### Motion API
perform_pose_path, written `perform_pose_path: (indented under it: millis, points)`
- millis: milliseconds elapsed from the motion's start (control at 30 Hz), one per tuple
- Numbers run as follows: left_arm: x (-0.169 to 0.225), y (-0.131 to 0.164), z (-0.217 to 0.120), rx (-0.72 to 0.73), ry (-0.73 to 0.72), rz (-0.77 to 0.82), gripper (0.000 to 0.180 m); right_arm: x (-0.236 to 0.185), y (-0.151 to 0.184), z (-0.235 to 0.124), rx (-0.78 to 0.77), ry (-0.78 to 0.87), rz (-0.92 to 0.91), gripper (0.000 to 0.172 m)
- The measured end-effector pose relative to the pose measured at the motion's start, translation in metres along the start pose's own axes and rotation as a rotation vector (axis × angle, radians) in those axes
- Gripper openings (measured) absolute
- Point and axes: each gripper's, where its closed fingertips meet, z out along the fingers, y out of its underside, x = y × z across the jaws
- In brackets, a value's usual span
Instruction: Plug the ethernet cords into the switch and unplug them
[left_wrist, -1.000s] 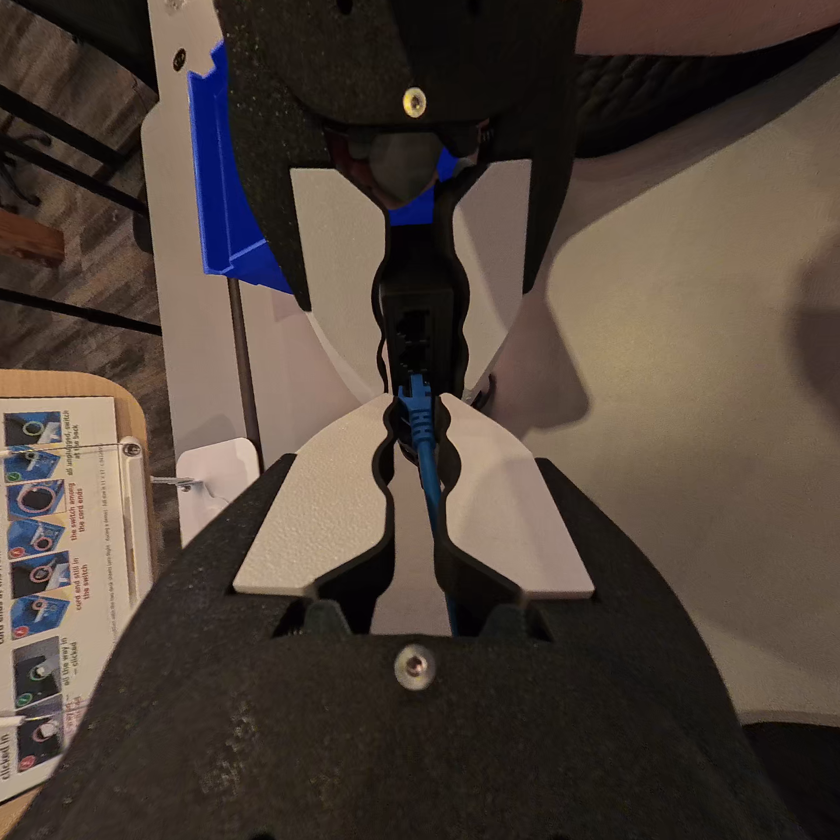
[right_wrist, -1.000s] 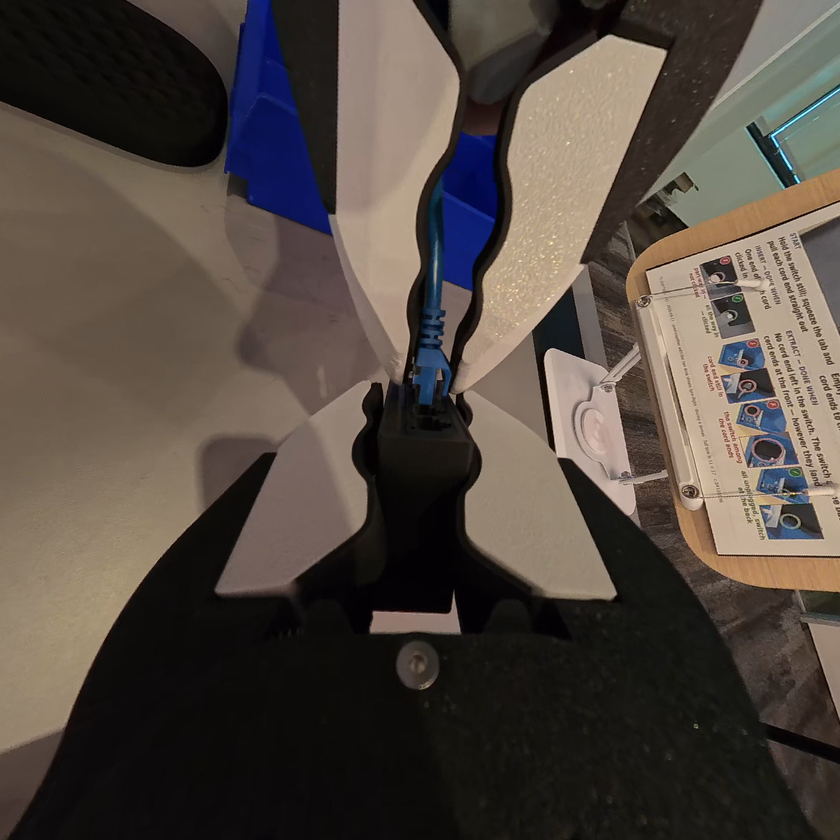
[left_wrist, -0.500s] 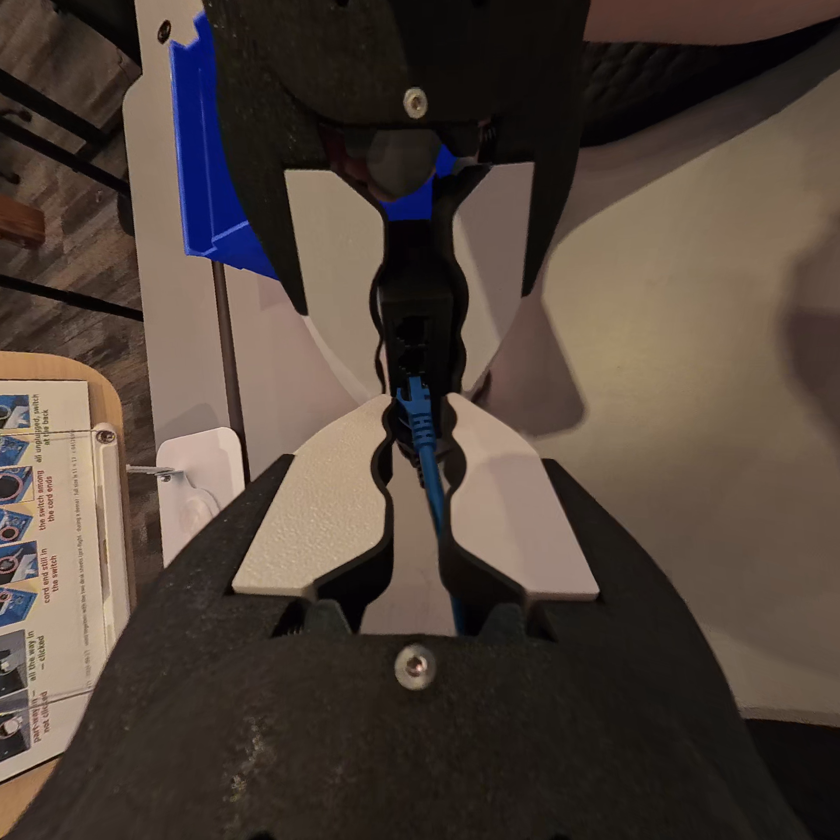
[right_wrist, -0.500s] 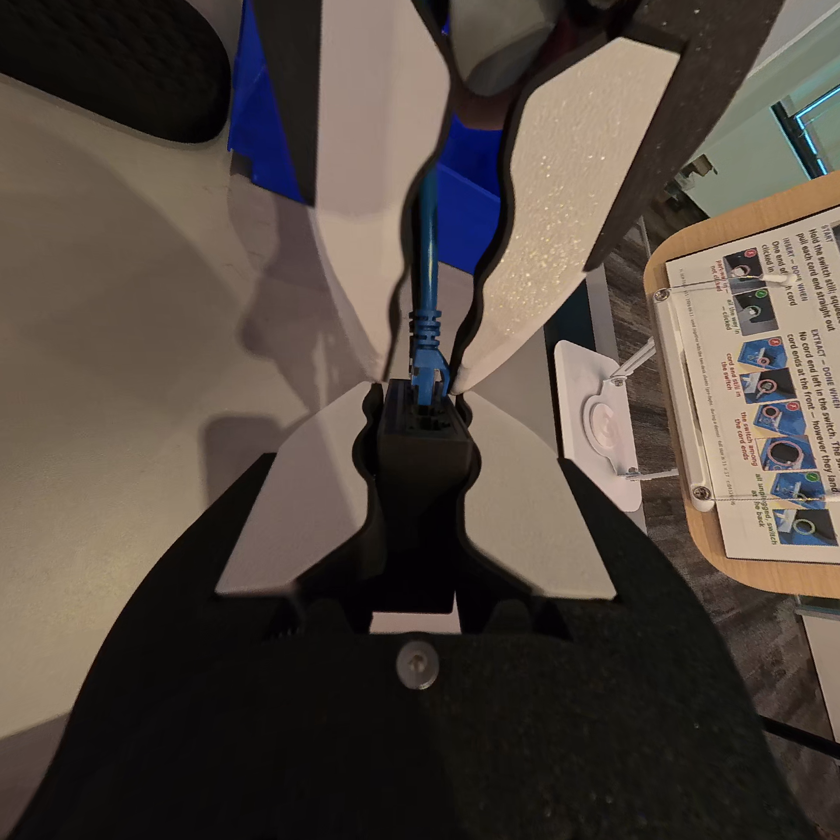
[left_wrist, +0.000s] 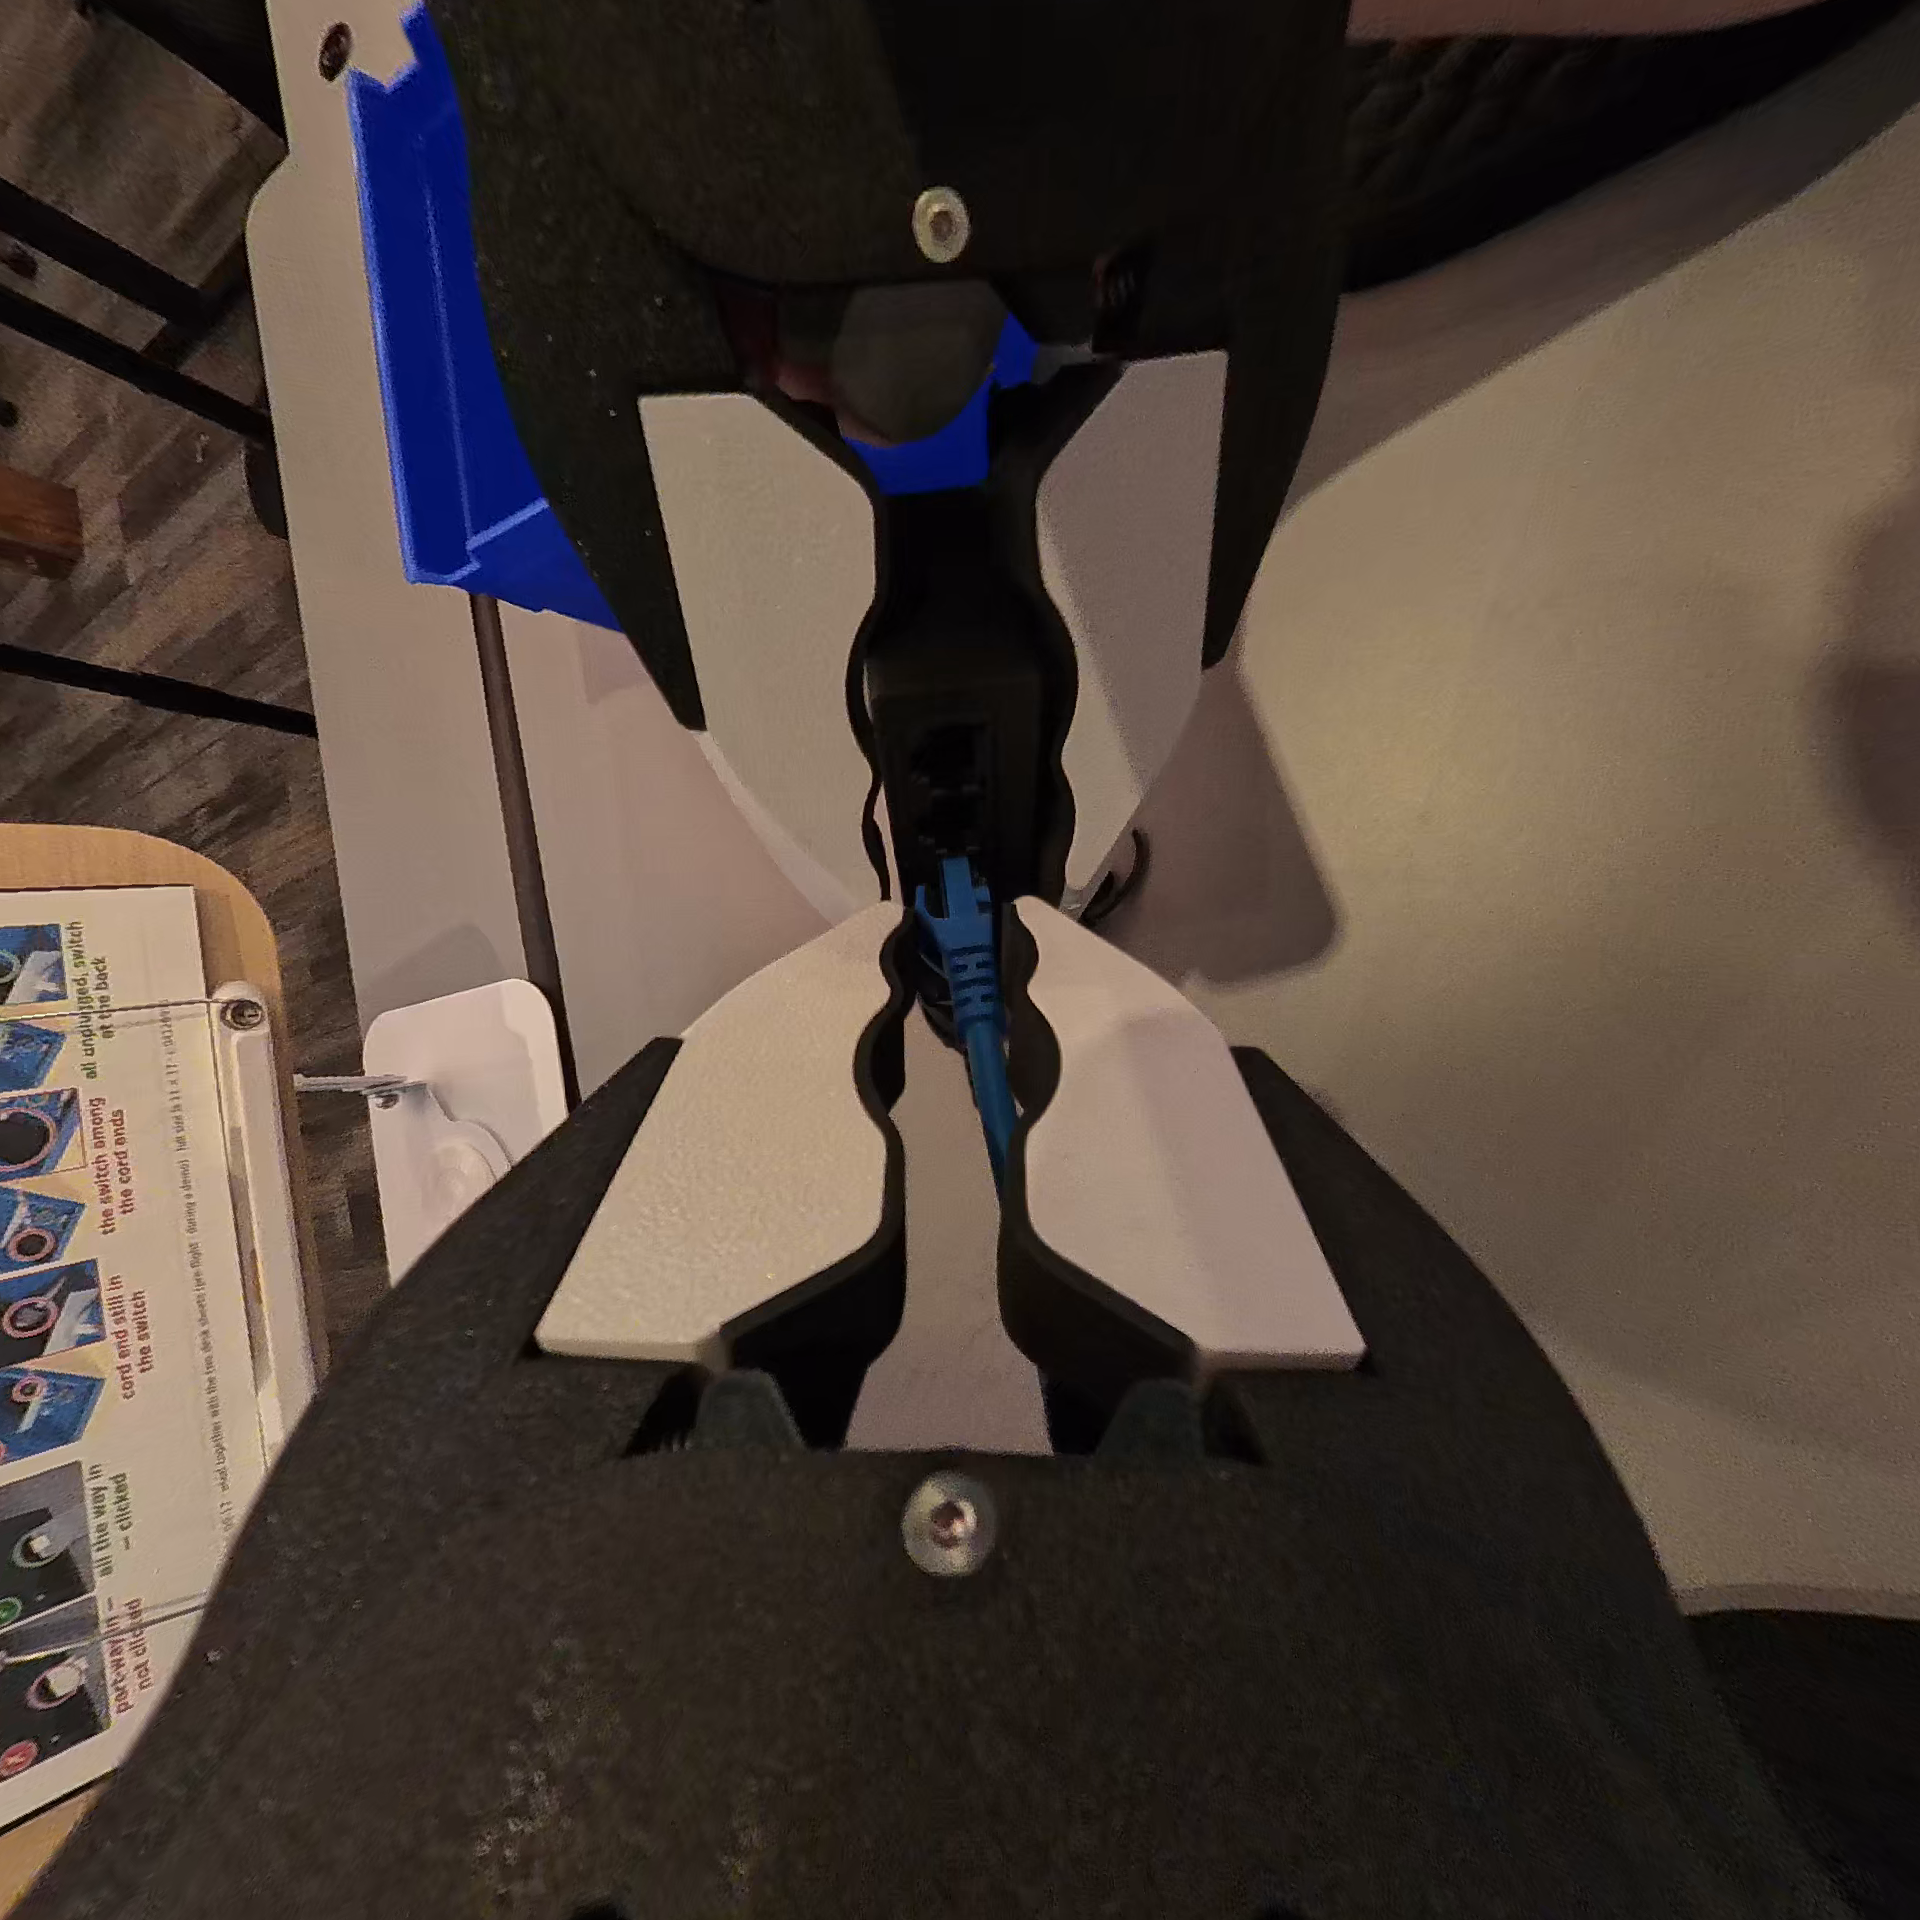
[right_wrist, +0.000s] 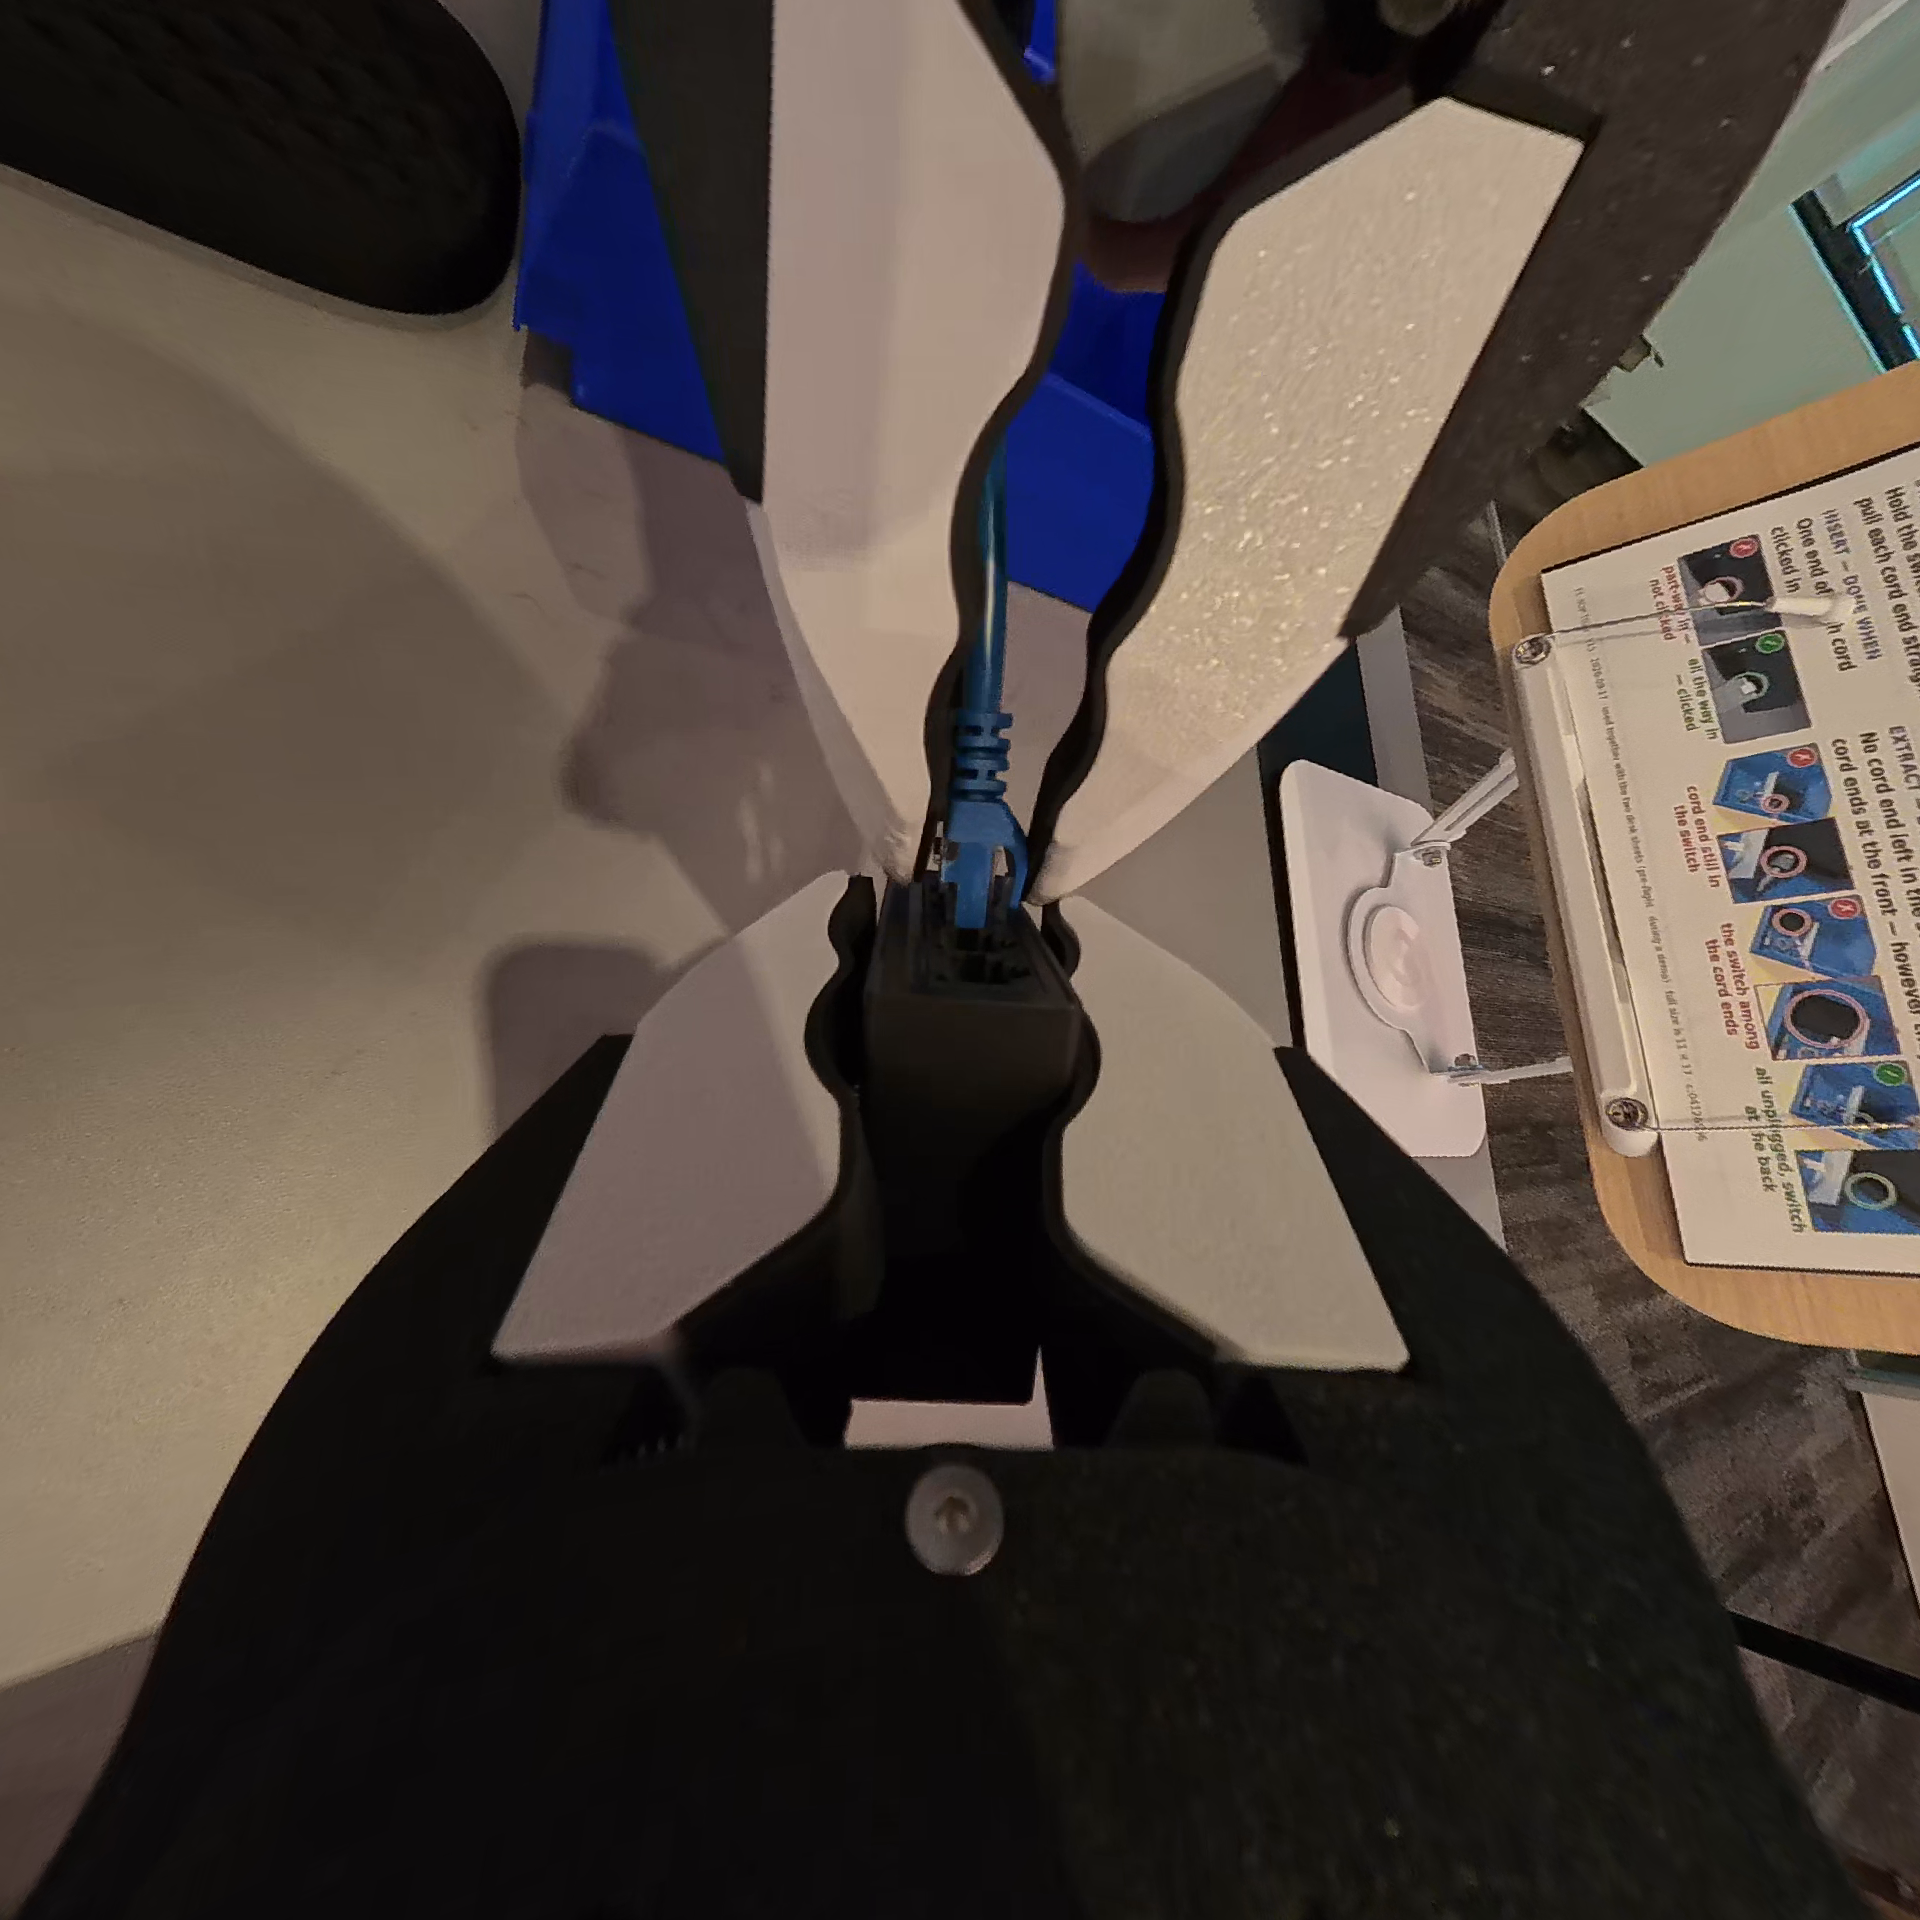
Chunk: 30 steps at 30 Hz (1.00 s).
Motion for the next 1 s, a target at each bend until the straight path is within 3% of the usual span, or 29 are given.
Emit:
perform_pose_path:
  millis: [1000]
  points:
    - [-0.002,0.013,-0.008,-0.097,-0.049,0.024,0.013,0.001,-0.003,0.01,-0.056,0.017,0.1,0.03]
